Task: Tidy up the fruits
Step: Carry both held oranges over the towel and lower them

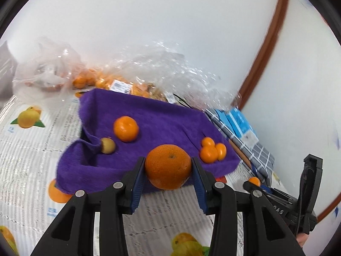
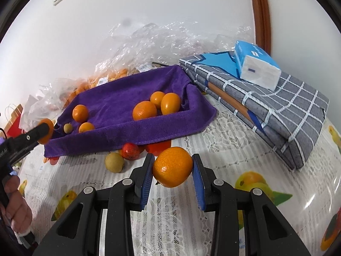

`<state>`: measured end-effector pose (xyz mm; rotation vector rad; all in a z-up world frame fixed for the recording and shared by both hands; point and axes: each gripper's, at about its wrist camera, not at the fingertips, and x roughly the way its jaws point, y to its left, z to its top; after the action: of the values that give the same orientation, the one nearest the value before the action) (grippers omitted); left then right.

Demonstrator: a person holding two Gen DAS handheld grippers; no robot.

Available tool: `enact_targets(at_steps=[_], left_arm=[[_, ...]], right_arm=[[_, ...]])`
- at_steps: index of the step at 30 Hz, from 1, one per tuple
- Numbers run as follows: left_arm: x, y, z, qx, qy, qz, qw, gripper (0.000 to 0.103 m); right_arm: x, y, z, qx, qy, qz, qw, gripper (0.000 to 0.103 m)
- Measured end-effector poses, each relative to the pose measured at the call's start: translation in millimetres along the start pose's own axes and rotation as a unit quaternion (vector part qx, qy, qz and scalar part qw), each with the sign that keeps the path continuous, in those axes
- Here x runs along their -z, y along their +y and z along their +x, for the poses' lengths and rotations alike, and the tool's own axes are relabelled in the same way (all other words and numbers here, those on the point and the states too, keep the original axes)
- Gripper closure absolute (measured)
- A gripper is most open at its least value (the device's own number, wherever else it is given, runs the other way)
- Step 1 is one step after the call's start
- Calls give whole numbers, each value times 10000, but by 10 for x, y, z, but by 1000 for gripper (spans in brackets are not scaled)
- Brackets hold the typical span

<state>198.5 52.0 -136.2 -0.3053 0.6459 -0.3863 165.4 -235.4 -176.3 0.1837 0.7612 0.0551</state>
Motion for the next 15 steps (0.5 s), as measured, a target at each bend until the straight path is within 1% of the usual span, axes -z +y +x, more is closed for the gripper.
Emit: enact_targets(at_steps=[2,6,8,11,12,15], left_arm=[[-47,35,-10,-122,-44,-46,9999,63],[-199,62,21,-294,-88,-168,9994,63],[-313,54,95,-344,-66,-211,9992,63],[-456,25,265,-461,-40,-209,9987,63],[-486,19,323,-490,-33,-224,9985,63],[-538,28,536,-536,22,-378,9978,63]], right_arm=[[-110,19,-26,-27,-74,-118,9999,68],[-486,74,-22,-133,-254,-366,9989,68],[-643,118,35,-70,-311,-481,9983,68],[-906,240,237,39,-427,-740,9963,68],[-946,254,282,52,-441,-781,9960,68],[-1117,326,558,-18,-327,-843,9959,68]])
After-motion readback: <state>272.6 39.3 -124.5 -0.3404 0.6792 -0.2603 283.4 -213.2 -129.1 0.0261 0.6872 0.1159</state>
